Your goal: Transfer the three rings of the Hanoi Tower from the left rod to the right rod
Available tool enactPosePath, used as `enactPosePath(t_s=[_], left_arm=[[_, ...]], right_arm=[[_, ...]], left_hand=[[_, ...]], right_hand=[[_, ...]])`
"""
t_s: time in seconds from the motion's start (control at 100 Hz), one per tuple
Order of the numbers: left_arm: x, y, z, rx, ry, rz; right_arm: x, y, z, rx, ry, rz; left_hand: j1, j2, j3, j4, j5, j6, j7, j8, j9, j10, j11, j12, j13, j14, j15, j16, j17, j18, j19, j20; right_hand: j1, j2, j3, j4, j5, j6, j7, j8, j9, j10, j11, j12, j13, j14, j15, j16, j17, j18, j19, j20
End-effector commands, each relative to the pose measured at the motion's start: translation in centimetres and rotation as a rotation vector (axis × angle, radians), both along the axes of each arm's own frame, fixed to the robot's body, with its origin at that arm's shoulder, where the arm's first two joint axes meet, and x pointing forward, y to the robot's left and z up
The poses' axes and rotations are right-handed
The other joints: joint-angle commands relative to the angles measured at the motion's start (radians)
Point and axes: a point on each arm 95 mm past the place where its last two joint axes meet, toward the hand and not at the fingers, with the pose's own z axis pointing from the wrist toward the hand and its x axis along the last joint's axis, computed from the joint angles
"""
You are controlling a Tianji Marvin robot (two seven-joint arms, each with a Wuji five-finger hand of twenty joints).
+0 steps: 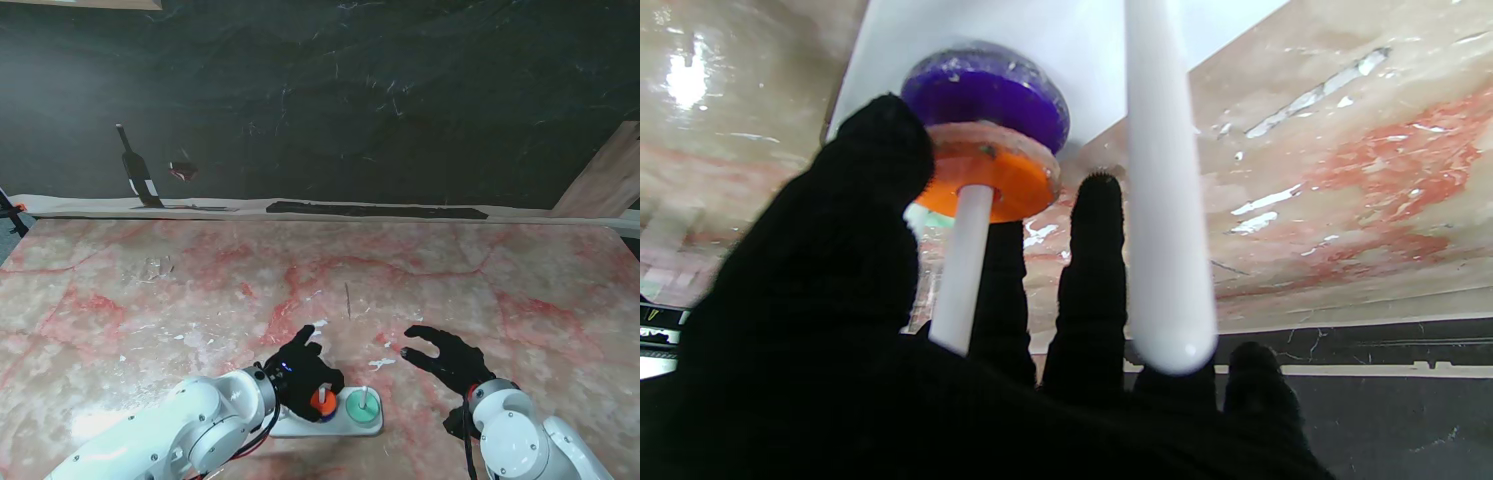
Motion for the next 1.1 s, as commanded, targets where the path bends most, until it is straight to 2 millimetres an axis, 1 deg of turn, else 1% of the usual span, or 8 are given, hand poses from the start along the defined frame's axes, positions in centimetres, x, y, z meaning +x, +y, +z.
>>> enactPosePath(t_s=[0.0, 0.23, 0.29, 0.5, 0.52, 0.67, 0.7, 1.09], left_arm=[[-0.23, -0.09, 0.10, -0.011, 0.002, -0.004], [-0.46, -0.11, 0.47, -0.036, -0.003, -0.009], [-0.51, -0.15, 0.49, -0.043, -0.001, -0.010], [-0.66, -0.27, 0.56, -0.062, 0.000, -0.013], [-0.67, -0.27, 0.57, -0.063, -0.001, -0.014], [-0.77, -0.29, 0.63, -0.080, 0.001, -0.011], [-0.78, -0.28, 0.64, -0.082, -0.001, -0.011], [-0.81, -0.14, 0.87, -0.098, -0.001, -0.011]], right_arm=[[-0.22, 0.18, -0.22, 0.006, 0.005, 0.003], [-0.21, 0.18, -0.26, 0.012, 0.005, 0.004], [-0.21, 0.19, -0.26, 0.014, 0.005, 0.004], [-0.23, 0.18, -0.27, 0.014, 0.004, 0.003], [-0.23, 0.18, -0.27, 0.014, 0.004, 0.003], [-0.24, 0.18, -0.27, 0.015, 0.004, 0.003], [-0.23, 0.18, -0.27, 0.015, 0.004, 0.003], [-0.18, 0.19, -0.28, 0.015, 0.006, 0.006]], left_hand=[[0.022, 0.052, 0.113, 0.087, 0.065, -0.036, 0.074, 0.012, 0.036, -0.038, 0.029, 0.004, 0.018, -0.002, 0.019, 0.006, -0.018, 0.005, 0.015, 0.040], [0.033, 0.037, 0.138, 0.077, 0.081, -0.028, 0.083, 0.005, 0.084, -0.060, 0.066, 0.021, 0.053, -0.017, 0.039, 0.009, -0.020, 0.005, 0.021, 0.070], [0.031, 0.030, 0.159, 0.068, 0.084, -0.023, 0.091, -0.005, 0.094, -0.067, 0.068, 0.091, 0.058, -0.020, 0.044, 0.011, -0.021, 0.005, 0.017, 0.087], [0.050, 0.004, 0.186, 0.058, 0.100, -0.008, 0.107, -0.016, 0.145, -0.087, 0.050, 0.168, 0.080, -0.031, 0.054, 0.015, -0.019, 0.006, 0.012, 0.098], [0.055, -0.002, 0.193, 0.044, 0.101, -0.009, 0.111, -0.024, 0.159, -0.091, 0.028, 0.198, 0.082, -0.033, 0.058, 0.018, -0.020, 0.006, 0.013, 0.104], [0.081, -0.037, 0.218, 0.023, 0.114, 0.009, 0.130, -0.040, 0.216, -0.105, -0.005, 0.253, 0.103, -0.044, 0.073, 0.027, -0.020, 0.004, 0.015, 0.114], [0.087, -0.043, 0.222, 0.013, 0.115, 0.012, 0.136, -0.050, 0.234, -0.107, -0.025, 0.275, 0.108, -0.045, 0.078, 0.030, -0.022, 0.005, 0.020, 0.122], [0.096, -0.054, 0.227, 0.004, 0.126, 0.034, 0.147, -0.070, 0.265, -0.114, -0.040, 0.315, 0.132, -0.053, 0.096, 0.039, -0.022, 0.011, 0.029, 0.138]], right_hand=[[-0.009, 0.023, -0.022, 0.015, -0.034, 0.007, -0.010, -0.005, -0.038, -0.003, -0.003, -0.005, -0.021, 0.008, 0.003, 0.006, -0.010, 0.006, -0.004, 0.028], [-0.010, 0.024, -0.022, 0.015, -0.035, 0.005, -0.010, -0.005, -0.040, -0.002, -0.003, -0.005, -0.017, 0.009, 0.005, 0.006, -0.008, 0.007, 0.002, 0.028], [-0.009, 0.024, -0.022, 0.015, -0.035, 0.008, -0.010, -0.005, -0.040, -0.001, -0.002, -0.005, -0.016, 0.010, 0.006, 0.007, -0.008, 0.007, 0.003, 0.028], [-0.009, 0.025, -0.022, 0.015, -0.035, 0.007, -0.010, -0.004, -0.040, -0.001, -0.002, -0.004, -0.017, 0.009, 0.007, 0.007, -0.009, 0.007, 0.007, 0.027], [-0.009, 0.024, -0.022, 0.015, -0.035, 0.007, -0.010, -0.004, -0.040, -0.001, -0.002, -0.004, -0.016, 0.010, 0.007, 0.007, -0.009, 0.007, 0.007, 0.026], [-0.009, 0.025, -0.022, 0.015, -0.035, 0.007, -0.010, -0.004, -0.041, -0.001, -0.001, -0.004, -0.017, 0.010, 0.008, 0.007, -0.009, 0.006, 0.009, 0.025], [-0.009, 0.025, -0.022, 0.015, -0.035, 0.008, -0.010, -0.004, -0.040, -0.002, -0.001, -0.004, -0.017, 0.010, 0.008, 0.007, -0.009, 0.006, 0.009, 0.025], [-0.009, 0.026, -0.023, 0.015, -0.035, 0.008, -0.010, -0.005, -0.040, -0.001, -0.001, -0.004, -0.017, 0.010, 0.009, 0.007, -0.008, 0.004, 0.014, 0.021]])
